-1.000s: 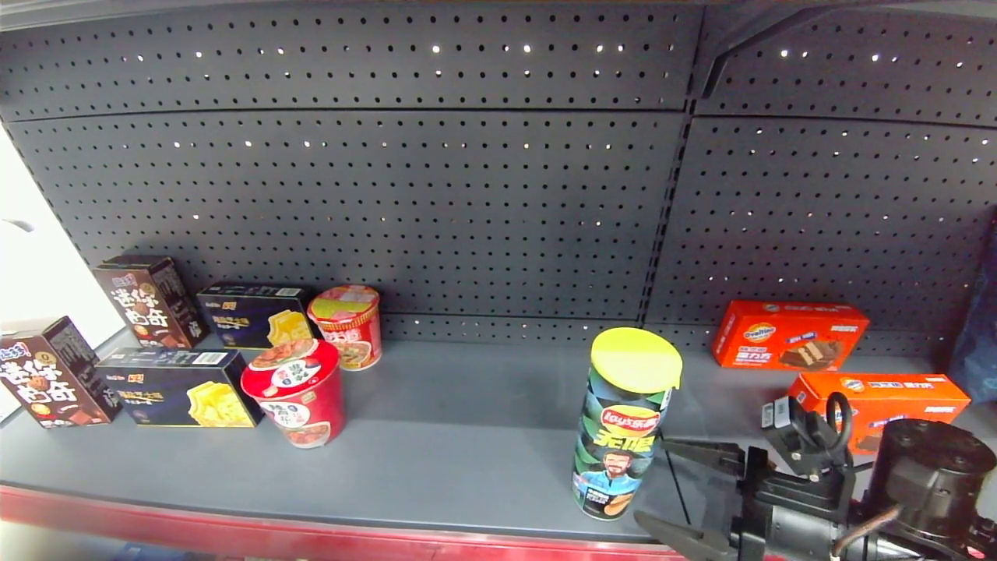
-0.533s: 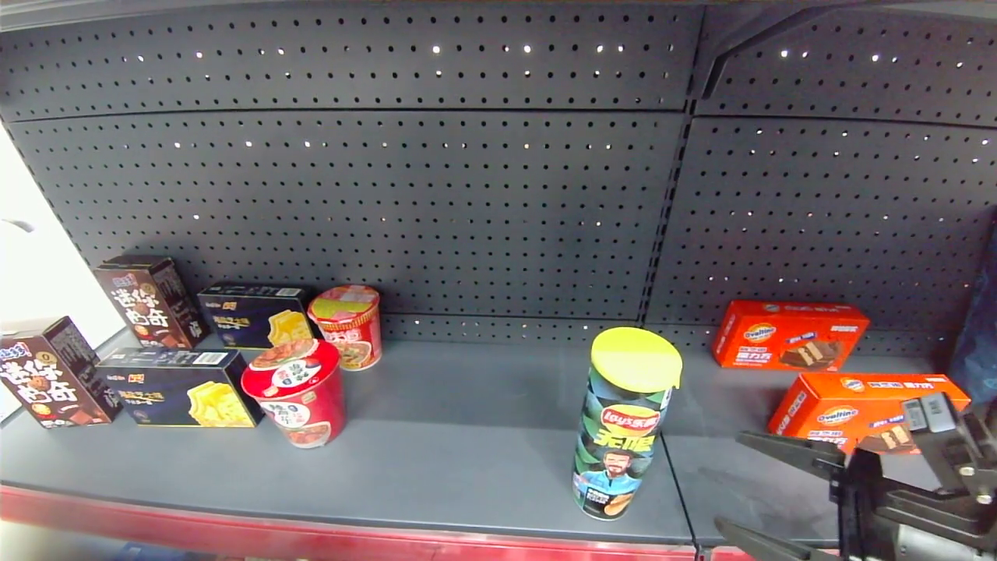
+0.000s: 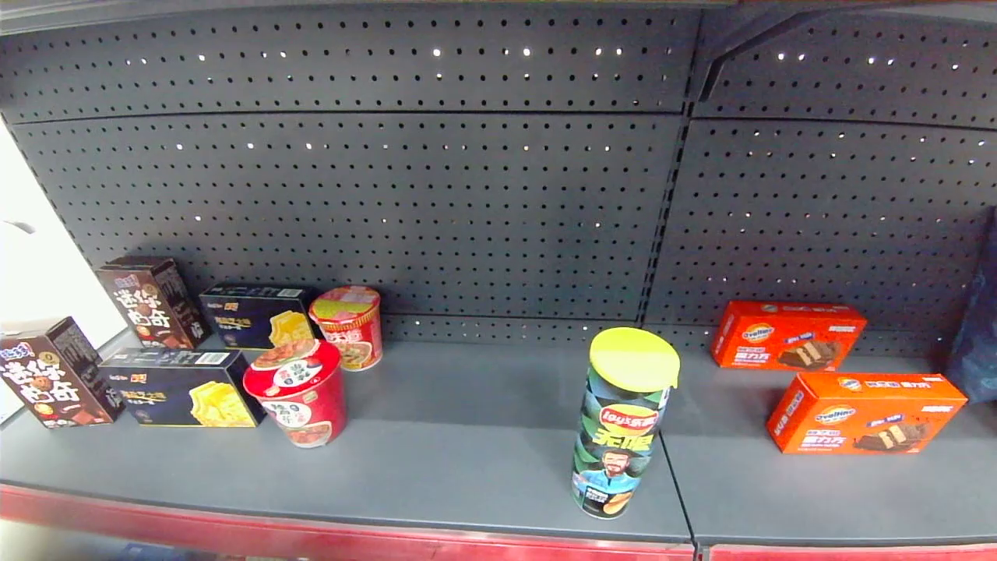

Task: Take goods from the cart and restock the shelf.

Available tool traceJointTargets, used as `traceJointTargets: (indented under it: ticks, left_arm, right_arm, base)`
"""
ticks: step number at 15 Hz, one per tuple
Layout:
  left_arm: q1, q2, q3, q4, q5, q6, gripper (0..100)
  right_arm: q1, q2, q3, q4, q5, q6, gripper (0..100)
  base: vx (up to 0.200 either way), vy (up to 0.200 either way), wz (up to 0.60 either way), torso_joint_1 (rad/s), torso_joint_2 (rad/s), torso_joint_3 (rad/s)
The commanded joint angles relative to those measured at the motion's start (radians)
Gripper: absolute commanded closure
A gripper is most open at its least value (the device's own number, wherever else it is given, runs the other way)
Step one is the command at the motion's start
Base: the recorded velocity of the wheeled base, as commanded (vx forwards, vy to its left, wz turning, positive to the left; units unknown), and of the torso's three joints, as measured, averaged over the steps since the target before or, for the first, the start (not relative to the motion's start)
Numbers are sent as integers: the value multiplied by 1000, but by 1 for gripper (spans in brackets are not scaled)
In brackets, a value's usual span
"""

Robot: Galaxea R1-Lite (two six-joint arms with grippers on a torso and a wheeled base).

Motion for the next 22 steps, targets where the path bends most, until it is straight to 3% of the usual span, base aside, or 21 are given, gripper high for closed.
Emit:
traceJointTargets:
  ticks: [1, 2, 3, 4, 5, 6, 9, 13, 22]
  left_arm:
    - [-106, 80, -29, -3, 1, 0, 100]
    - [-258, 173, -52, -40, 3, -17, 100]
    - [-343, 222, -53, -86, 7, -56, 100]
    - [-403, 285, -52, -135, 7, -105, 100]
    - [-422, 317, -52, -170, 6, -120, 100]
    - [-432, 362, -53, -221, 3, -123, 100]
    - [-448, 408, -50, -258, 3, -122, 100]
    - [-457, 443, -61, -261, 3, -117, 100]
    - [-466, 497, -52, -273, 4, -120, 100]
  right_arm:
    - [-49, -334, -45, 203, -81, 3, 0]
    - [-62, -357, -25, 234, -165, -18, 0]
    - [-62, -357, 6, 224, -216, -23, 0]
    - [-62, -357, 67, 204, -326, -26, 0]
    - [-60, -357, 115, 188, -433, -35, 0]
    - [-60, -359, 176, 134, -510, -56, 0]
    - [-60, -357, 267, -20, -504, -75, 0]
    - [-62, -357, 267, -16, -469, -10, 0]
    - [-60, -357, 267, -16, -461, -33, 0]
  base:
    - [0, 0, 0, 0, 0, 0]
    - [0, 0, 0, 0, 0, 0]
    - [0, 0, 0, 0, 0, 0]
    - [0, 0, 0, 0, 0, 0]
    - [0, 0, 0, 0, 0, 0]
    - [0, 0, 0, 0, 0, 0]
    - [0, 0, 0, 0, 0, 0]
    - [0, 0, 0, 0, 0, 0]
    - [0, 0, 0, 0, 0, 0]
